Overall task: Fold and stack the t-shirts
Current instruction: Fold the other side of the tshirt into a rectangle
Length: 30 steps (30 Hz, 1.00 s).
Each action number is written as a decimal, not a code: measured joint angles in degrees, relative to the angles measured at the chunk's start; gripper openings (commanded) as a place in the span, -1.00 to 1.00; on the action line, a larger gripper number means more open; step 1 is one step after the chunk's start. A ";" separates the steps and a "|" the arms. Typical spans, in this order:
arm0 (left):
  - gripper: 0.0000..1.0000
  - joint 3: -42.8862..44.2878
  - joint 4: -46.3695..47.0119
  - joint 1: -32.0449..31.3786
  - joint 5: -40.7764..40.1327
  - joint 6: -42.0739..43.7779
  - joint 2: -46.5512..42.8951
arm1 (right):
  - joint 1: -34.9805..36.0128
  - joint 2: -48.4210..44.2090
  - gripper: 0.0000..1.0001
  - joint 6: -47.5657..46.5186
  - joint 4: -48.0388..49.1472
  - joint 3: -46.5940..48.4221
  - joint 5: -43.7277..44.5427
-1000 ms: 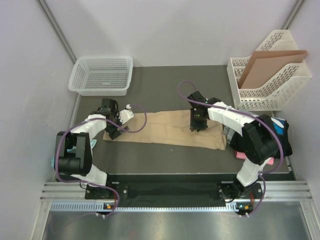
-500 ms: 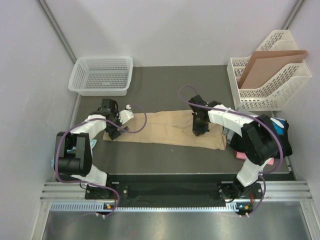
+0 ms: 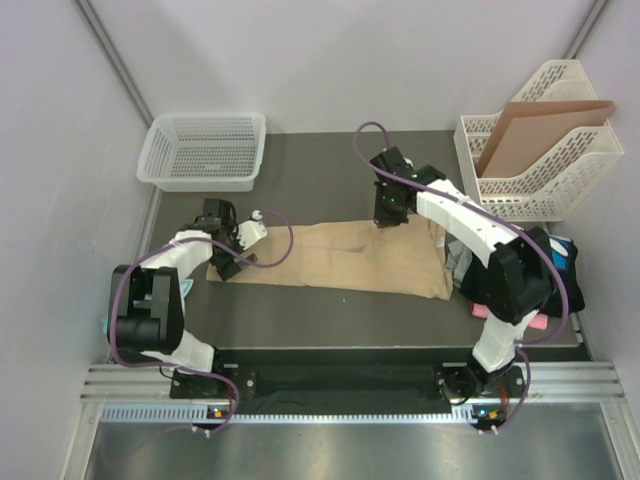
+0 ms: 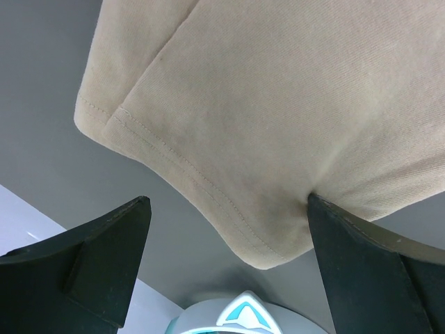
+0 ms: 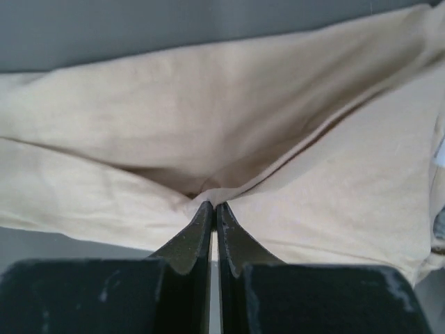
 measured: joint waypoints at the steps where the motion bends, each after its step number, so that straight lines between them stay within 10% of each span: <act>1: 0.98 -0.11 0.02 0.00 -0.04 0.13 -0.11 | -0.07 1.01 -1.00 -0.22 0.00 1.16 0.11; 5: 0.98 -0.39 -0.04 0.00 -0.59 0.79 -0.46 | -0.37 6.14 -0.96 -0.83 -0.33 3.21 0.35; 12: 0.98 -0.48 -0.28 0.07 -1.05 1.22 -0.61 | -1.92 13.90 0.29 -2.32 -1.49 4.02 0.42; 30: 0.98 -0.57 -2.40 0.26 -1.05 1.20 -1.88 | -14.01 8.87 0.61 -5.62 -1.25 7.13 3.89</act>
